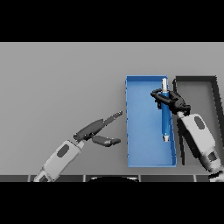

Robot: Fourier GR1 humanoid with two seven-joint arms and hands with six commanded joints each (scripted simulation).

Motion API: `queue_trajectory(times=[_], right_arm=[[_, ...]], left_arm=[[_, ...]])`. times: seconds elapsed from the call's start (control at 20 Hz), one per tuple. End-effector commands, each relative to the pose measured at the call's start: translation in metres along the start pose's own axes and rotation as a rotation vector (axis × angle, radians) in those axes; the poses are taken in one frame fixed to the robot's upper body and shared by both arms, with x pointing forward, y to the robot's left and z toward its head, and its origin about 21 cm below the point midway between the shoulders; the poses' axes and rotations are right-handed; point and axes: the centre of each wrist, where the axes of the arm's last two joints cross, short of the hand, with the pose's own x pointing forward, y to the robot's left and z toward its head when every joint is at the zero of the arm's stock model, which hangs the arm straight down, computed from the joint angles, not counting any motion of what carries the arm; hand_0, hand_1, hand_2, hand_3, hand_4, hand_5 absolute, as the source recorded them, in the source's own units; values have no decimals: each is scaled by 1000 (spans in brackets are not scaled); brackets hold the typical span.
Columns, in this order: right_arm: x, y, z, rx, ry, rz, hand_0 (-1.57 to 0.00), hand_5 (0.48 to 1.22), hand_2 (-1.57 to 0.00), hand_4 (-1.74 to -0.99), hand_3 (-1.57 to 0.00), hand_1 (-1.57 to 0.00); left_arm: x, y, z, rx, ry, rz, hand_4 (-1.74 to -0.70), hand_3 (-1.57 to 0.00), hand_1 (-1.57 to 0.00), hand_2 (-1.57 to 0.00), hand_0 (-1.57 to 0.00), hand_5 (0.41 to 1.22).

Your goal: Pick up the blue pipe and place it into the blue bin.

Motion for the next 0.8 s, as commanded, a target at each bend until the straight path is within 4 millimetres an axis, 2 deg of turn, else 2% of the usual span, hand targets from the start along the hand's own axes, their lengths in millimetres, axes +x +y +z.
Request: queue_trajectory(times=[0.0,0.1,0.2,0.3,0.5,0.6,0.75], right_arm=[[0,0,-1,10,34,-19,-937,1159,-853,-1404,-516,-884],[4,5,-4,25,79,-16,-599,1182,-545,-1302,-330,-566],[7,11,2,71,52,101,-383,1091,-349,-1234,-211,-362],[8,14,7,69,18,238,-246,1002,-223,-1204,-135,-231],[8,17,9,70,74,325,-123,880,-91,-1189,-55,-94],[11,15,8,56,63,318,-79,838,-58,-1196,-35,-60],[5,16,6,37,66,322,-40,795,-29,-1182,-17,-30]], left_arm=[[0,-1,-1,0,4,0,-829,1,1,1,1,476],[4,-2,-4,0,3,1,-828,1,1,1,1,476],[0,-4,-1,5,6,3,-827,1,1,1,1,477],[1,-2,-1,10,-3,6,-829,1,1,1,1,477],[1,-5,0,9,-5,1,-831,1,1,1,1,471],[-1,-3,1,12,-1,2,-830,1,1,1,1,471],[1,-2,-1,6,5,6,-828,1,1,1,1,472]])
